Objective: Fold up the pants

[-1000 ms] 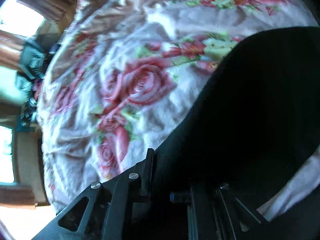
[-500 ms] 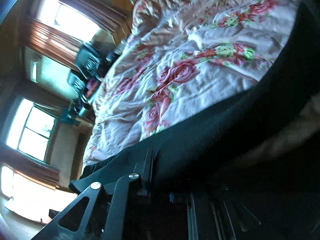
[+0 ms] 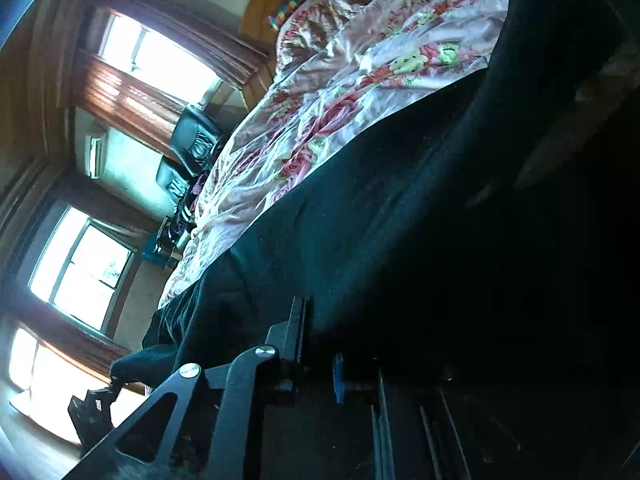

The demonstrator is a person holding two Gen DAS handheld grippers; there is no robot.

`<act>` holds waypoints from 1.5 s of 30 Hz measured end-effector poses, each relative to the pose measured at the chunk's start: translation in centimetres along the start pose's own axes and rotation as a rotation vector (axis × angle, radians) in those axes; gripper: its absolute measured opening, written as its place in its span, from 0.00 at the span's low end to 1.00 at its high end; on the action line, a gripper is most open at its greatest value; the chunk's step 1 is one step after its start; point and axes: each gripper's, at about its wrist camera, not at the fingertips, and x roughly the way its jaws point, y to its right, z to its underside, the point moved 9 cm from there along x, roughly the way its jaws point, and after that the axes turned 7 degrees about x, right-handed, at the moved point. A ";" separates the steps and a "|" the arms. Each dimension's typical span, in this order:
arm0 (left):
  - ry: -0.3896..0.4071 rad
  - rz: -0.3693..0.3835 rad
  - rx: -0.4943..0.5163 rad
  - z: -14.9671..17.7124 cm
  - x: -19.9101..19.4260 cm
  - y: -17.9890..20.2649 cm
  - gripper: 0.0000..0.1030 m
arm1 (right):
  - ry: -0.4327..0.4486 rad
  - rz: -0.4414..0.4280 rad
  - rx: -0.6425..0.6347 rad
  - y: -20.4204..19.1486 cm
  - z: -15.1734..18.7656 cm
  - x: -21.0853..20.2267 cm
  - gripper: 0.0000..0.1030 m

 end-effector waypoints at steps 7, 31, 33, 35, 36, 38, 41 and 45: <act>0.006 0.095 -0.018 -0.3 0.5 2.1 0.83 | 0.015 -0.007 -0.059 0.1 0.1 0.6 0.09; -0.050 0.025 0.062 -6.1 3.1 3.7 0.06 | 0.054 0.066 0.095 -0.4 -10.9 -3.0 0.12; -0.035 0.018 0.107 -7.3 3.2 4.8 0.06 | 0.082 0.057 0.032 -2.6 -11.6 -4.3 0.12; -0.011 0.032 0.126 -8.6 2.8 5.6 0.06 | 0.108 0.040 -0.033 -4.8 -11.5 -5.8 0.12; 0.007 0.048 0.126 -9.3 2.3 5.9 0.06 | 0.116 0.020 -0.049 -5.7 -11.2 -6.7 0.12; 0.043 0.083 0.118 -10.4 0.9 6.2 0.06 | 0.129 -0.018 -0.059 -6.8 -10.4 -8.1 0.12; 0.058 0.092 0.108 -10.7 -0.4 5.7 0.06 | 0.138 -0.070 -0.077 -7.7 -8.1 -10.1 0.12; 0.043 0.052 0.076 -9.1 -1.5 3.1 0.06 | 0.111 -0.065 -0.118 -7.2 -4.1 -11.4 0.12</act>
